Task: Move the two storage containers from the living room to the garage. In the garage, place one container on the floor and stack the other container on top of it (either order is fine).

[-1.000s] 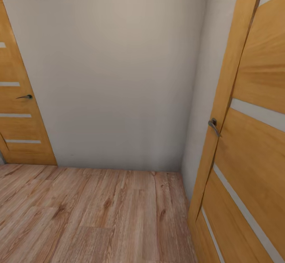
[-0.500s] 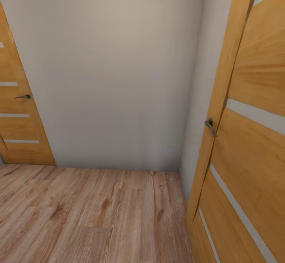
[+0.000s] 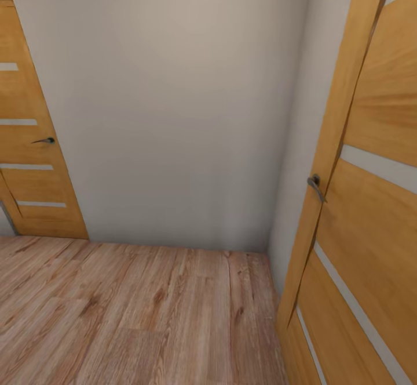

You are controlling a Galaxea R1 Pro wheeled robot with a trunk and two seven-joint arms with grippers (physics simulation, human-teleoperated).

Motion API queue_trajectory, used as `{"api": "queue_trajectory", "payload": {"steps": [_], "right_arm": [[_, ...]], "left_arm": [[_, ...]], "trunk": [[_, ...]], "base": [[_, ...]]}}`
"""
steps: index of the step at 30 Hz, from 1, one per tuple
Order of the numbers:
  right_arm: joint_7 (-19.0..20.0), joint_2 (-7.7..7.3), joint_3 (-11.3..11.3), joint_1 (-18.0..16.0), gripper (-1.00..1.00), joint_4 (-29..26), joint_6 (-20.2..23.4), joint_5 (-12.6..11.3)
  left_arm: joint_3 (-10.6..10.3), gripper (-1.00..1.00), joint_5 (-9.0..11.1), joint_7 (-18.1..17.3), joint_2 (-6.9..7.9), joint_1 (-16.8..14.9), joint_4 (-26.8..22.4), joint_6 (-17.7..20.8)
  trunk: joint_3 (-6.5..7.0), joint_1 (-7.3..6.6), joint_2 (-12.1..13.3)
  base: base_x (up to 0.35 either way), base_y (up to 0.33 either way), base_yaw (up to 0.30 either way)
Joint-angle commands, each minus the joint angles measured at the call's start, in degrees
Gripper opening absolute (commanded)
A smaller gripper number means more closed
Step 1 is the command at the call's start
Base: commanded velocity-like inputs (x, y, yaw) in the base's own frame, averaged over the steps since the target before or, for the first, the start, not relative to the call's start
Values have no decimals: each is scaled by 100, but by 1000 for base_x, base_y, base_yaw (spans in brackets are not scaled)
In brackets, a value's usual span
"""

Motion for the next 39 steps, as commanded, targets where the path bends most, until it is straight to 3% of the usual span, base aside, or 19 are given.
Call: {"api": "queue_trajectory", "payload": {"steps": [1, 9, 29, 39], "right_arm": [[8, 3, 48, -6, 100, 18, -35, -54], [8, 3, 49, -6, 100, 18, -35, -54], [8, 3, 49, -6, 100, 18, -35, -54], [8, 3, 52, -6, 100, 18, -35, -50]], "left_arm": [[0, 100, 43, -4, 0, -2, 5, -15], [-1, 100, 35, -37, 0, -2, 0, -15], [-2, 100, 41, -7, -1, -2, 0, -15], [-7, 100, 41, -9, 0, -2, -1, -15]], "trunk": [[-6, 0, -3], [-6, 0, -3], [-6, 0, -3], [-6, 0, -3]], "base": [[83, 0, 1], [192, 26, 0], [20, 29, 0], [261, 0, 0]]}}
